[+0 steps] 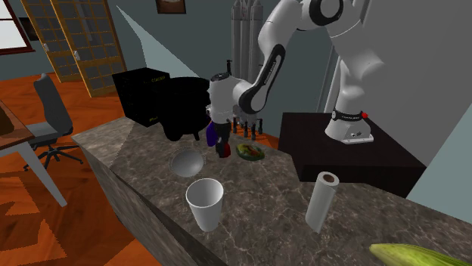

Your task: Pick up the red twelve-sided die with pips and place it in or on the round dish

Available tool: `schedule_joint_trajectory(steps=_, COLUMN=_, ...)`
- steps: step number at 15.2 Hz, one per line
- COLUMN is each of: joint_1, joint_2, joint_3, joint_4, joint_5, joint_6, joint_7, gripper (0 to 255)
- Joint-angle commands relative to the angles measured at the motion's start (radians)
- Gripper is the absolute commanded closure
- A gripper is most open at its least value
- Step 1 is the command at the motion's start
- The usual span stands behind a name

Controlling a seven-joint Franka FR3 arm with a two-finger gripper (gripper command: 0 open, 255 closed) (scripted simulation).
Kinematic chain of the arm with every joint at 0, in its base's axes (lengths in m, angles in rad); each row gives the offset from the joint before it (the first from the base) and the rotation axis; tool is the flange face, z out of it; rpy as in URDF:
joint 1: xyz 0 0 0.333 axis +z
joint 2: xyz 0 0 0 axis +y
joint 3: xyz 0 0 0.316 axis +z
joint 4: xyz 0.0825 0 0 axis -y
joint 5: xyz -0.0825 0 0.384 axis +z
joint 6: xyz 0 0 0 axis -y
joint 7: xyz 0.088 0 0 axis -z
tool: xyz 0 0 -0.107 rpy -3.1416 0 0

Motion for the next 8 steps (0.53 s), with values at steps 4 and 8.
schedule_joint_trajectory(steps=4, joint_1=-0.016, joint_2=-0.057, joint_3=0.022, joint_4=-0.013, joint_5=0.023, joint_6=-0.043, joint_7=-0.015, gripper=255)
schedule_joint_trajectory(steps=8, joint_1=-0.028, joint_2=-0.099, joint_3=0.038, joint_4=-0.019, joint_5=0.043, joint_6=-0.078, joint_7=-0.028, gripper=255)
